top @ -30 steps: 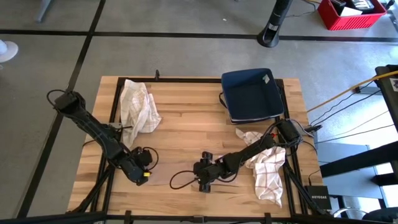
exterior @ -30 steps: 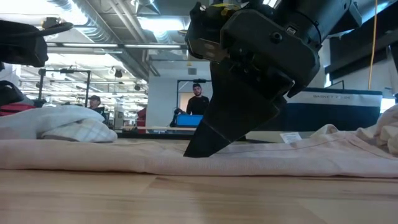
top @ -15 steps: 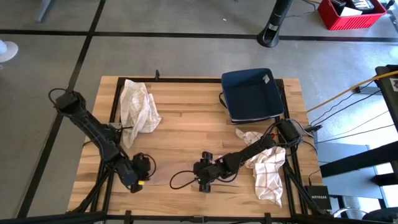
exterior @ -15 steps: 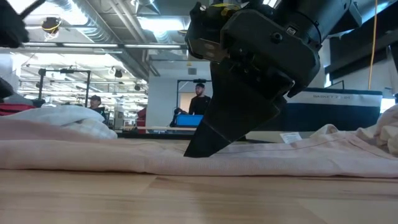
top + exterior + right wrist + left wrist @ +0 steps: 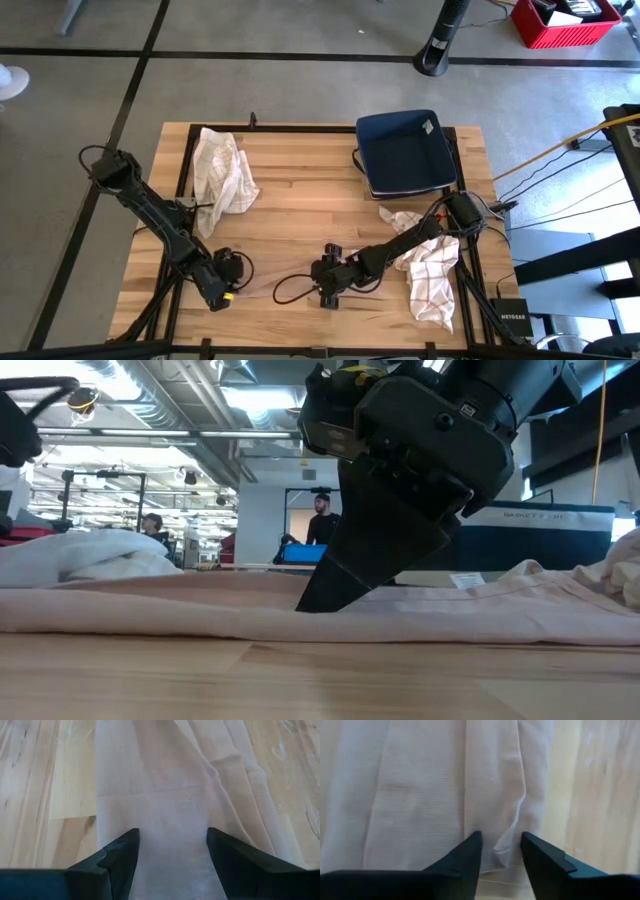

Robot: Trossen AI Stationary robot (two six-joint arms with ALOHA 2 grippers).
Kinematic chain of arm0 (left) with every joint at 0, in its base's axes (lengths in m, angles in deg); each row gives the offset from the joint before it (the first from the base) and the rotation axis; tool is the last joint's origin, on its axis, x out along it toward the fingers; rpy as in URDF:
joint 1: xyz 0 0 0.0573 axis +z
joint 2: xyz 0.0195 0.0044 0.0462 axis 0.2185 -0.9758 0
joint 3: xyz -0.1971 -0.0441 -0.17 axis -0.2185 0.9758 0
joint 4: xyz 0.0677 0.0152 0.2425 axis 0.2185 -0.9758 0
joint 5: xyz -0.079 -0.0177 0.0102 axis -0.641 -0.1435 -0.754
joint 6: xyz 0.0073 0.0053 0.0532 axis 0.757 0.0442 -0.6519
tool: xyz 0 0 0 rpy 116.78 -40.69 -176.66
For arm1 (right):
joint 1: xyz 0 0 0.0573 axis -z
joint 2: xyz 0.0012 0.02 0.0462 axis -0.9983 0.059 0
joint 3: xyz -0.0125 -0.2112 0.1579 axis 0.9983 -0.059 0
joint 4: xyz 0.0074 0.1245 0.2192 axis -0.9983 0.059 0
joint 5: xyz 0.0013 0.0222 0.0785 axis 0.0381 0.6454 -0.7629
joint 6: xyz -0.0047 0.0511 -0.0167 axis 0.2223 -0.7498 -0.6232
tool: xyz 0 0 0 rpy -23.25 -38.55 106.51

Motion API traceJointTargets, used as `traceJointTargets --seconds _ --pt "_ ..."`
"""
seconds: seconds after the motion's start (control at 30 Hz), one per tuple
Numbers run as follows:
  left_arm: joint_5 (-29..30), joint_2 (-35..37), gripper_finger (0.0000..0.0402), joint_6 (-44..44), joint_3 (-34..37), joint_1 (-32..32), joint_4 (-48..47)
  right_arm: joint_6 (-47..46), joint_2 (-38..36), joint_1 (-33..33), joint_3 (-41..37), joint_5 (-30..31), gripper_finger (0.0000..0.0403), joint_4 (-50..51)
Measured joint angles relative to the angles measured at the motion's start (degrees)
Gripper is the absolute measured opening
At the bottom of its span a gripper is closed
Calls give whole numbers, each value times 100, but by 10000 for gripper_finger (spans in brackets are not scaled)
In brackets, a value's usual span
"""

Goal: Fold towel
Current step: Fold the pink towel

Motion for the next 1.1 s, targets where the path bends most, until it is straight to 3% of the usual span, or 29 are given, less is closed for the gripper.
traceJointTargets --seconds 0.1,0.2,0.47,0.63,0.8,1.1 --pt "-650 113 161 4 0 212 -67 0 0 2 0 0 237 -9" --pt "-814 306 168 52 2 383 -219 0 0 2 0 2 237 -9" --pt "-583 736 152 -83 2 576 -903 -1 0 2 0 4 237 -7" --pt "-125 817 147 -250 2 574 -1156 -2 0 2 0 4 237 -7" --pt "36 817 148 70 2 574 -1768 -2 0 0 0 2 237 -7" --pt "103 817 148 117 6 574 -1555 -2 -2 0 0 2 237 -7"
